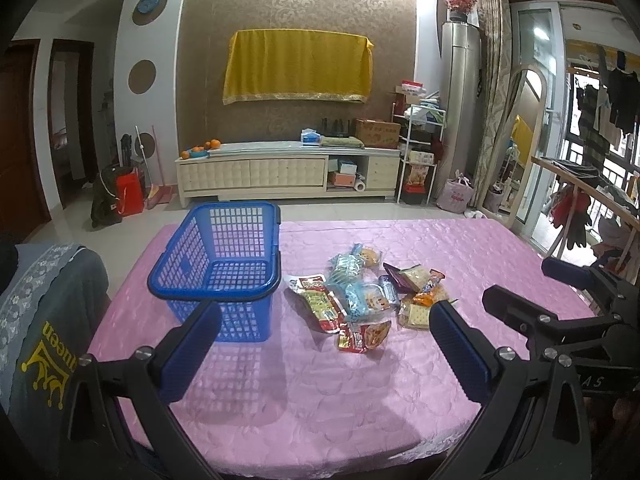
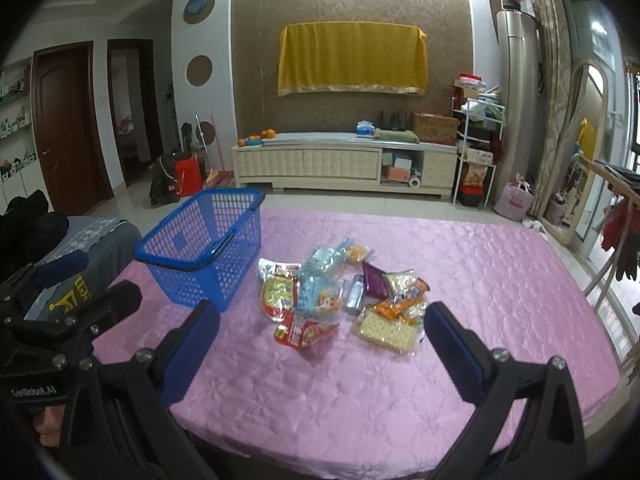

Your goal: Organize snacks

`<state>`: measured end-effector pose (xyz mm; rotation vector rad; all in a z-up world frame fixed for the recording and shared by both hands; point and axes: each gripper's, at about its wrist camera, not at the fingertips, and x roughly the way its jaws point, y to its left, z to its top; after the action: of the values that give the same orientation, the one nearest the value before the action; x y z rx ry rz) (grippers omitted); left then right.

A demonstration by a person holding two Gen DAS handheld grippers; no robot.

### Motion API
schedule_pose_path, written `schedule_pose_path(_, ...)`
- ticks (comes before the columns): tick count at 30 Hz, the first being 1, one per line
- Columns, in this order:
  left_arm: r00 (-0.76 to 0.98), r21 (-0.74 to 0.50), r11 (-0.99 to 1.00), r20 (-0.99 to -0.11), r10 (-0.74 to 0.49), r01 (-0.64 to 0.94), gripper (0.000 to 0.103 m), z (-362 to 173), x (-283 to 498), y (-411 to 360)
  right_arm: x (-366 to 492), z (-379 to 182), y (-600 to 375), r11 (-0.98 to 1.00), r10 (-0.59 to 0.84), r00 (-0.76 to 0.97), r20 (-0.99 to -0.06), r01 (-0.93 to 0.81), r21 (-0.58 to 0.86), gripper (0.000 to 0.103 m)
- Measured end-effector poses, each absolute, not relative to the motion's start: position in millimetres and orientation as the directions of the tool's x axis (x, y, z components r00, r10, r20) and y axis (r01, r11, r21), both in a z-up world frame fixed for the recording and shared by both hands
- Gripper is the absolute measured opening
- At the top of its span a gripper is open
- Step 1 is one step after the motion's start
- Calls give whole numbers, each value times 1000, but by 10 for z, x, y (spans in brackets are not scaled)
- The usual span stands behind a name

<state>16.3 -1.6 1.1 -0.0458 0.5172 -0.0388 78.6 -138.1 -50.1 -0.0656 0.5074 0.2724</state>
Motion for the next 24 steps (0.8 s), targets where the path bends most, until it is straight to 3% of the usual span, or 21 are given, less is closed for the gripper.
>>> schedule_pose_path(13,832,6,993,-546,-95,117,103,20,837,-439,1390,-502,-1709,973,210,826,-523,-231,25,103)
schedule_pose_path(24,745,-4,986,-654,-127,165,103,-307,1540,-663,1930,-833,-2076,977,212,779,-590,-189,101,103)
